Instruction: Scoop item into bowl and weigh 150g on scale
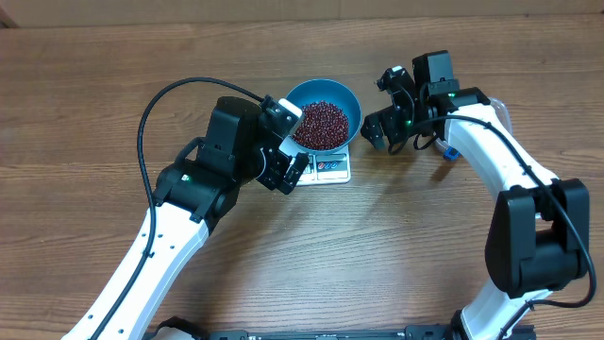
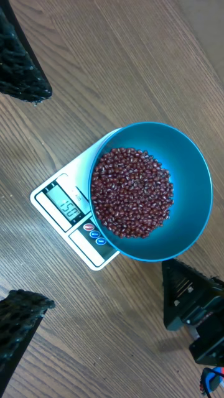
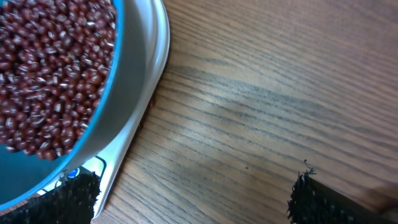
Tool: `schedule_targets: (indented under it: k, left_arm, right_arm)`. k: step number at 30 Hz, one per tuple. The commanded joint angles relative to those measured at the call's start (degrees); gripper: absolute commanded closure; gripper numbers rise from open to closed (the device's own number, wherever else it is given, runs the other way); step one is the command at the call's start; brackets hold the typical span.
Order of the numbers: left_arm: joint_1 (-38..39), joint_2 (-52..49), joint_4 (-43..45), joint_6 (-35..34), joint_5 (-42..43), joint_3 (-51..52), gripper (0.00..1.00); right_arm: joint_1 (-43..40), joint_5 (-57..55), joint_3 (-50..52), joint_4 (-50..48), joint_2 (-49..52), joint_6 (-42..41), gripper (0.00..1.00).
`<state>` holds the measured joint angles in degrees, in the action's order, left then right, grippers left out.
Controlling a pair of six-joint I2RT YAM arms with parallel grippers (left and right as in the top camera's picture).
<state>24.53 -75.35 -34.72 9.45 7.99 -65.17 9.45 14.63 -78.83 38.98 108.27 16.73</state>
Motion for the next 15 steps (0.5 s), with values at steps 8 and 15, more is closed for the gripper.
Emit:
schedule_targets:
  k: [8, 15]
  left_arm:
    - [-0.1, 1.1, 0.0, 1.1, 0.8, 0.0, 0.0]
    - [-0.1, 1.1, 0.0, 1.1, 0.8, 0.0, 0.0]
  right_arm:
    - [0.0, 2.4, 0.1, -1.7, 0.5, -1.7, 0.0]
    - [0.0, 4.6, 0.1, -2.5, 0.5, -1.9, 0.0]
